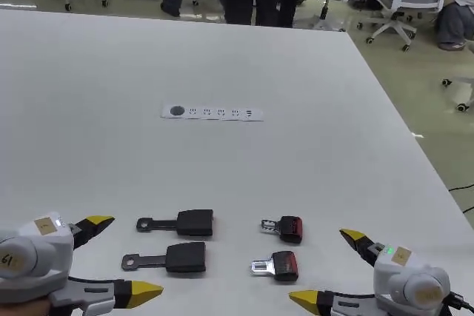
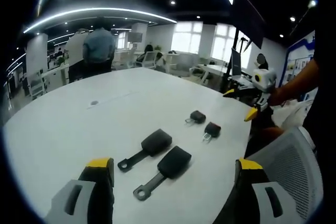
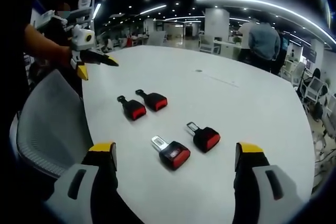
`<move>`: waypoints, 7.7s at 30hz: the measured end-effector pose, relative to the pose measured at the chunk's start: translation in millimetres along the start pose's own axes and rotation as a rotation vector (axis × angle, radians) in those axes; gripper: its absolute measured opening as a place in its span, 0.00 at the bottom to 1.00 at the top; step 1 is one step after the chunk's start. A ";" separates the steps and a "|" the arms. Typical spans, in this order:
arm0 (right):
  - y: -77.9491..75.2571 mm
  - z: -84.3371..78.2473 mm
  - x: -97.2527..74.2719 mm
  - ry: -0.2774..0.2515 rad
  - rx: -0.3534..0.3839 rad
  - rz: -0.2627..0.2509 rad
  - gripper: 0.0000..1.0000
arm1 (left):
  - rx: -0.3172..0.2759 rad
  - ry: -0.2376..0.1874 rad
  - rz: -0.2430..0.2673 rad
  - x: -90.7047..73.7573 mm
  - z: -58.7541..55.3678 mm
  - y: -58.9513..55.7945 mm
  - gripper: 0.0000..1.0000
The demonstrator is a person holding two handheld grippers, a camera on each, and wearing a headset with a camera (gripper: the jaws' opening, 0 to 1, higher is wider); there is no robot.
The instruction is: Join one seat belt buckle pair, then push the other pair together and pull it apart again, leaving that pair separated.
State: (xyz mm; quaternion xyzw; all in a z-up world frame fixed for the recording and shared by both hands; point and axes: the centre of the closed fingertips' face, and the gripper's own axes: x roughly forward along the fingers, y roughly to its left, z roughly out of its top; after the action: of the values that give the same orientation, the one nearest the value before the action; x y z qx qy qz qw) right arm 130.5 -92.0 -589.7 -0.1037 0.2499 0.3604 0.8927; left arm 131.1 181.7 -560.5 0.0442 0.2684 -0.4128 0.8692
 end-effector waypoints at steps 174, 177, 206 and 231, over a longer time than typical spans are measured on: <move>91.5 -27.6 159.8 0.345 -0.330 0.467 0.32 | 0.485 0.406 -0.415 111.7 -85.4 4.0 0.32; 91.5 -27.1 158.0 0.326 -0.319 0.464 0.32 | 0.478 0.391 -0.423 111.3 -84.4 4.1 0.32; 93.3 -26.3 152.4 0.212 -0.292 0.484 0.31 | 0.460 0.333 -0.491 110.0 -84.4 -1.6 0.31; 96.8 -21.9 144.6 0.174 -0.289 0.477 0.32 | 0.456 0.330 -0.500 110.3 -84.7 -6.1 0.31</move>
State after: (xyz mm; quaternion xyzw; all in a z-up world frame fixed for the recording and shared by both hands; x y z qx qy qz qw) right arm 144.0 55.1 -684.2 -0.1986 0.2888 0.5817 0.7340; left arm 146.9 126.4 -687.3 0.2356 0.3088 -0.6486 0.6546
